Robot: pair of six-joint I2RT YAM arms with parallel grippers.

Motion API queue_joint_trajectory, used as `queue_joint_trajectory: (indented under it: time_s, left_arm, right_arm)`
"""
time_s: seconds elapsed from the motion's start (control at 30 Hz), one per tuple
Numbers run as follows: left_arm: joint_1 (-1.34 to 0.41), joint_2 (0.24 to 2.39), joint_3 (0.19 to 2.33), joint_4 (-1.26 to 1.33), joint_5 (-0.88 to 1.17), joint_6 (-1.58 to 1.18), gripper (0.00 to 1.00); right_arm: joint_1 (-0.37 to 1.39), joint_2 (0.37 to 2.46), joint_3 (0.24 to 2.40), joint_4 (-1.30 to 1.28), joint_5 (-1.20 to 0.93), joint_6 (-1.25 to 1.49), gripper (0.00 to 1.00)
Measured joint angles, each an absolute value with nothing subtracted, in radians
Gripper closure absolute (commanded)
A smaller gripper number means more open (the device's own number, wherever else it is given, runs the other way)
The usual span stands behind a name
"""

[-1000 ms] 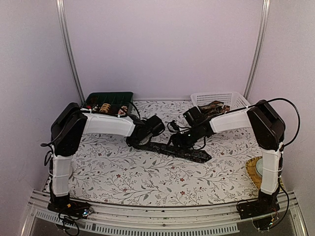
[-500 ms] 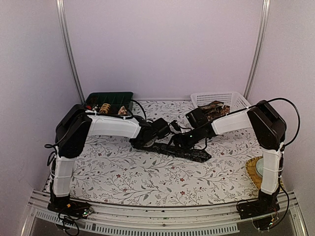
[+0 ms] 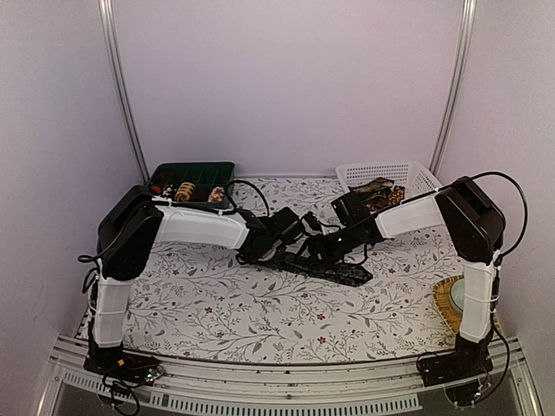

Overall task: Roll the ties
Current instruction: Roll the tie at the center of the board.

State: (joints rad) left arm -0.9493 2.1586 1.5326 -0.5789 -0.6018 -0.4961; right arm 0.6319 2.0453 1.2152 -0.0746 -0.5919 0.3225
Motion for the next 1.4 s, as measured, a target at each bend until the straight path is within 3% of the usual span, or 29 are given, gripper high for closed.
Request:
queue_joint_trajectory:
  time_s: [0.4, 0.67, 0.93, 1.4]
  left_arm:
    - [-0.936, 2.077, 1.422, -0.417, -0.432, -0.476, 0.55]
    - [-0.882, 1.829, 1.298, -0.337, -0.339, -0.481, 0.41]
    - [-0.735, 1.62, 1.121, -0.154, -0.164, -0.521, 0.41]
    - [-0.557, 1.654, 0.815, 0.139, 0.177, -0.595, 0.4]
  right_arm:
    - [0.619, 2.025, 1.201, -0.107, -0.624, 0.34, 0.31]
    - [0.615, 2.022, 1.248, -0.19, -0.613, 0.348, 0.32]
    - [0.629, 2.022, 1.386, -0.194, -0.649, 0.405, 0.36]
    - [0.746, 2.13, 1.611, -0.027, -0.785, 0.525, 0.41]
